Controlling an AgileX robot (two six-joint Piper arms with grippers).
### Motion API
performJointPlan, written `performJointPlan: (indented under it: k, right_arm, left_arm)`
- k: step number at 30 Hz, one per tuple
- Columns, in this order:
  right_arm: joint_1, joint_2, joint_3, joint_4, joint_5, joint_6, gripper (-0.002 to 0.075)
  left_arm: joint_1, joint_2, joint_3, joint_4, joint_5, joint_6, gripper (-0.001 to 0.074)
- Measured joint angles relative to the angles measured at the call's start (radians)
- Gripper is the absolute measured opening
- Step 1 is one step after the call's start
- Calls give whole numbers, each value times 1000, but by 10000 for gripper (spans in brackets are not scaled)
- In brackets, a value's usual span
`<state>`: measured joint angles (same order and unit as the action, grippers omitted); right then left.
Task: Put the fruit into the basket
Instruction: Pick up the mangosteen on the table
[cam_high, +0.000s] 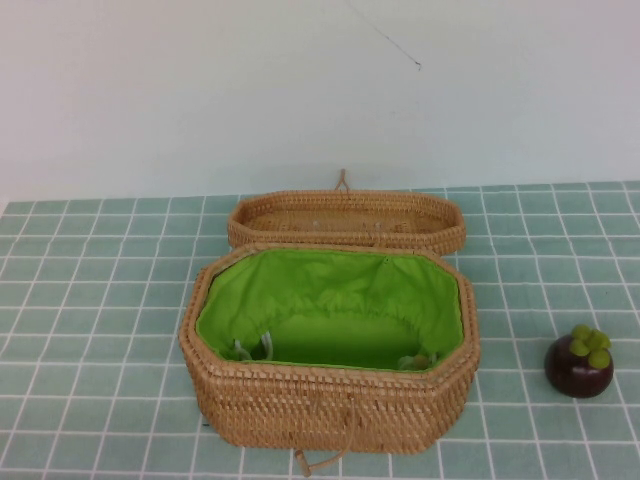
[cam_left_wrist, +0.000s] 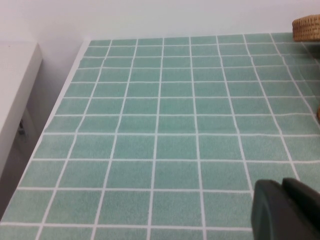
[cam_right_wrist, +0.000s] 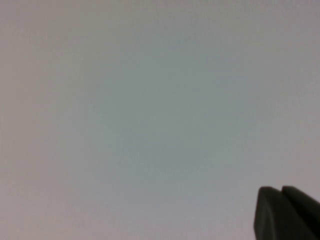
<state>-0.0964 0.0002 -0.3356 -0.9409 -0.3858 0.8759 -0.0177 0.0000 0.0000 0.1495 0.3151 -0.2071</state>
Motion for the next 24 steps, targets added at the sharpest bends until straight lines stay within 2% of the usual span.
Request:
performJointPlan:
  k: [4,9,13,17,24]
  right_arm:
    - [0,0,-100,-157,146,119,-2]
    - [0,7,-145,-338,429,127,-2]
    - [0,37,-145,-340,703,111,-2]
    - [2,84,-145,-160,914,-59,-2]
    - [31,266,-236,358,1119,-394,-2]
  left_arm:
    - [0,0,0,0,0,0,-3]
    - [0,0,0,0,0,0,-3]
    - [0,0,0,0,0,0,-3]
    - [0,0,0,0,0,0,-3]
    - [0,0,0,0,0,0,-3]
